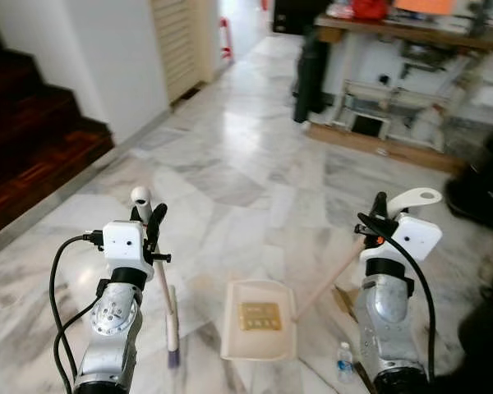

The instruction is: Sweep floor

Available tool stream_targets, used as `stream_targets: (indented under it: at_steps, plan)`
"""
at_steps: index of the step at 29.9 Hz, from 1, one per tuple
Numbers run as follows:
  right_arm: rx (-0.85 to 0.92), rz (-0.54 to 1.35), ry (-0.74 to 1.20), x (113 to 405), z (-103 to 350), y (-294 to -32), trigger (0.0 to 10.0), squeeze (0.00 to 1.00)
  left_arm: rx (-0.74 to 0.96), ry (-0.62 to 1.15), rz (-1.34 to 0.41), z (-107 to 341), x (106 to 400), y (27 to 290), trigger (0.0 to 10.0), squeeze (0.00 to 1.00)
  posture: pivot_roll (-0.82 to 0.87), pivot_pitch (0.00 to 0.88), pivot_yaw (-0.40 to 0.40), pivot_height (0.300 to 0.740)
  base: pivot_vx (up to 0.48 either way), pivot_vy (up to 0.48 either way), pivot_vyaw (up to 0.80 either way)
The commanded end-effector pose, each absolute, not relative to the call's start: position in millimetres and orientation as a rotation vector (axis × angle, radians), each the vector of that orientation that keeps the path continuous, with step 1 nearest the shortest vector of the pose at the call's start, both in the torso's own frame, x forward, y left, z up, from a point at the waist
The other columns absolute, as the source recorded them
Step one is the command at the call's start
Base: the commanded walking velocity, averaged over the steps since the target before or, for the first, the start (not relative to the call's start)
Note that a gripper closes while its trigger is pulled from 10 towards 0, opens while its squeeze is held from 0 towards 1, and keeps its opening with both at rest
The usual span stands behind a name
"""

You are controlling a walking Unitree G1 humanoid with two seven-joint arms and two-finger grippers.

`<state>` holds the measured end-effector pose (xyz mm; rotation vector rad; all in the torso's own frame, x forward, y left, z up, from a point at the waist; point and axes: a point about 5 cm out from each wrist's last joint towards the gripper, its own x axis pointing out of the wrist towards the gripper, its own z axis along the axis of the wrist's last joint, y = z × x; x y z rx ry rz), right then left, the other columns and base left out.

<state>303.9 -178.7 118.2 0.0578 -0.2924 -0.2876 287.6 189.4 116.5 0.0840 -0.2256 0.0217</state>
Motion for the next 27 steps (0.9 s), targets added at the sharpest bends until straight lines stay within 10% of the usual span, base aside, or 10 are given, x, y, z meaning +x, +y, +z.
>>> stream_targets:
  at_steps: [1,15,27]
  plan:
    - [0.070,-0.288,-0.357,305.6,133.1,-177.8,10.0,0.00,0.090,-0.272,0.019,127.6,288.6,185.9,10.0,0.00,0.01,0.000,-0.023,0.740,0.000,0.000,0.77]
    - [0.080,-0.279,-0.344,303.7,133.0,-175.8,10.0,0.00,0.099,-0.254,0.054,126.3,282.9,191.2,10.0,0.00,0.02,0.026,-0.037,0.740,0.000,0.000,0.77]
    - [0.148,-0.300,-0.303,304.6,128.6,-176.7,10.0,0.00,0.088,-0.240,0.069,126.0,280.1,192.2,10.0,0.00,0.03,0.064,-0.036,0.740,0.000,0.090,0.04]
